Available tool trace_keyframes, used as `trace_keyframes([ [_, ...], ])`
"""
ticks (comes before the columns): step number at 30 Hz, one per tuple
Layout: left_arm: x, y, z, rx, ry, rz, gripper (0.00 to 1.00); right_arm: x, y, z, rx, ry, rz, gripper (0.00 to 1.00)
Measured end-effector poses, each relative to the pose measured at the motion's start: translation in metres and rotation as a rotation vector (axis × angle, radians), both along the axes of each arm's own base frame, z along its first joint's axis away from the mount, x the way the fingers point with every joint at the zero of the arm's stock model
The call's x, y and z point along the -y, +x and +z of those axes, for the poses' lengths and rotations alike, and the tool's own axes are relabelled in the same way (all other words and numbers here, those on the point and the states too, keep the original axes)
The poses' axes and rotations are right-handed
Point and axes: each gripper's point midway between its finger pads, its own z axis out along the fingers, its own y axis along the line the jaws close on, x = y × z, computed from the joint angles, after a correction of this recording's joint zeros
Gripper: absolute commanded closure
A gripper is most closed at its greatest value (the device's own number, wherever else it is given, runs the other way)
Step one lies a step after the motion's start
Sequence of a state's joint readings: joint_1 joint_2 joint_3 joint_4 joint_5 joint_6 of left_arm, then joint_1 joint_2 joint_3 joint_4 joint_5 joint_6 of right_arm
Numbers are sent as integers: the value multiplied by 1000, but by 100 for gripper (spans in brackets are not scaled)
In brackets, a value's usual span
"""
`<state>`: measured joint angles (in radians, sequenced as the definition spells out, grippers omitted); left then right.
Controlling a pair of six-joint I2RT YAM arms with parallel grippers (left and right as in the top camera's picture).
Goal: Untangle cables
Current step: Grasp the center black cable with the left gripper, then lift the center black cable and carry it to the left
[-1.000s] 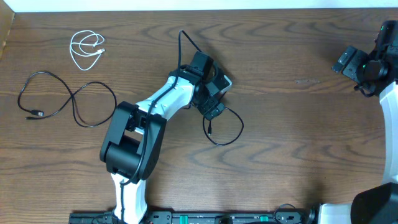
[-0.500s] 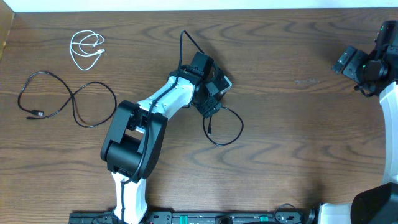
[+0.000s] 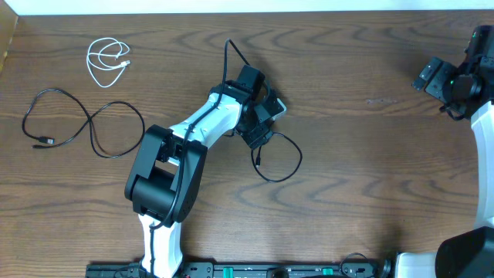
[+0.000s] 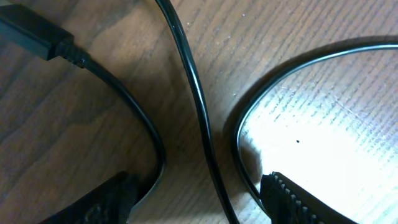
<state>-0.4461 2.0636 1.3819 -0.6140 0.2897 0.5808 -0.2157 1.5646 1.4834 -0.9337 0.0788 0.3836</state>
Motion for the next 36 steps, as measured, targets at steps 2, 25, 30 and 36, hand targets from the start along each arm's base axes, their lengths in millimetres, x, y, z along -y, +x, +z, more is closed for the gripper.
trace_keyframes([
  [2, 1, 0, 0, 2, 3, -2, 31, 0, 0, 0, 0, 0, 0, 1],
  [25, 14, -4, -3, 75, 123, 18, 93, 0, 0, 0, 0, 0, 0, 1],
  [30, 14, -2, -2, 67, 118, 78, 92, 0, 0, 0, 0, 0, 0, 1],
  [36, 7, 9, 4, 75, 109, 213, 93, 0, 0, 0, 0, 0, 0, 1],
])
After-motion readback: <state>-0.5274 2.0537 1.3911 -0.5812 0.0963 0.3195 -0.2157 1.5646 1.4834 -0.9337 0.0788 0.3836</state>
